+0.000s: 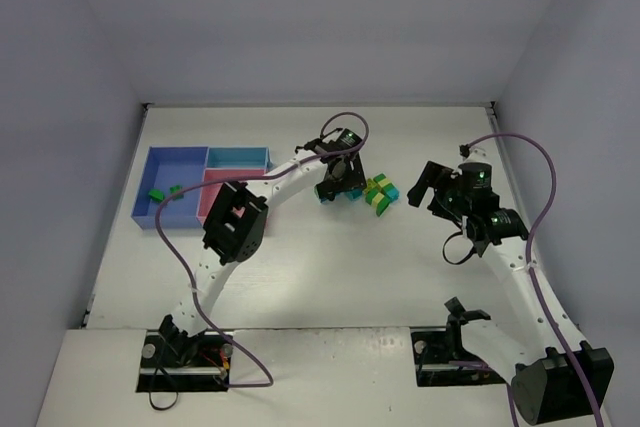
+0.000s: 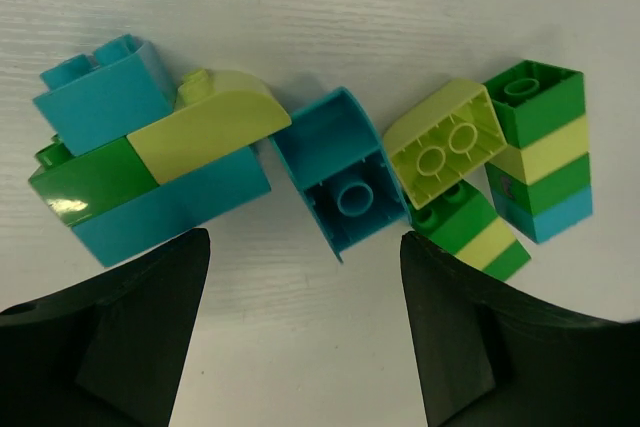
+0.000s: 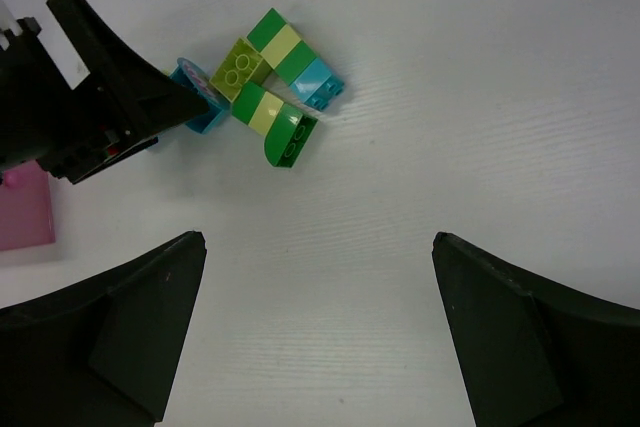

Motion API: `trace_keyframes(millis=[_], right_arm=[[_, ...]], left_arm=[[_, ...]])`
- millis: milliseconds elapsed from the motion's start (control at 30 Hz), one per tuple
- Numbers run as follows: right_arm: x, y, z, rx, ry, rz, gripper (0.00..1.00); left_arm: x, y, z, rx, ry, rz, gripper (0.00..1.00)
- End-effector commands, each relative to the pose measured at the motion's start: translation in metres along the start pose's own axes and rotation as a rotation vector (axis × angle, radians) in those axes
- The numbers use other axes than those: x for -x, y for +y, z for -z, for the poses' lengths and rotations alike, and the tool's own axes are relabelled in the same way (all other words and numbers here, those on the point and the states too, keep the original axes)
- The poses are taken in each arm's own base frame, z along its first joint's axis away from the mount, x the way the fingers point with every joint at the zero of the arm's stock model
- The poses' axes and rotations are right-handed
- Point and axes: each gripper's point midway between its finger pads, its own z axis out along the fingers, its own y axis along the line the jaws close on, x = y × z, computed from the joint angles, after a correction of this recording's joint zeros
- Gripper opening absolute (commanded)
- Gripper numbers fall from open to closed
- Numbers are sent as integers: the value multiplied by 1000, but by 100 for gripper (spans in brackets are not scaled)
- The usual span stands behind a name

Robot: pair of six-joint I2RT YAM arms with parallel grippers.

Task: Sort the legos into containers by color

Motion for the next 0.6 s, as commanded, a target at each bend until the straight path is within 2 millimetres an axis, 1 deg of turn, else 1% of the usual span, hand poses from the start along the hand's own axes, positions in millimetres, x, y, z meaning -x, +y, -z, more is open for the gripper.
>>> trace_keyframes(millis=[0, 33, 200, 467, 500, 567], right_arm=[[10, 6, 2, 25, -51, -11, 94], [9, 6, 2, 24, -50, -8, 94], [9, 6, 3, 28, -53, -1, 94], [8, 6, 2, 29, -46, 9, 94], [8, 5, 1, 26, -44, 12, 94], [7, 5, 0, 25, -39, 15, 94]], left_arm=[[26, -32, 26, -84, -92, 72, 70], [25, -32, 20, -81, -92, 78, 70], [28, -39, 14, -108, -107, 100, 70], [28, -33, -4, -70, -114, 123, 69], [28, -32, -6, -66, -114, 122, 63], [27, -31, -10, -60, -111, 120, 57]])
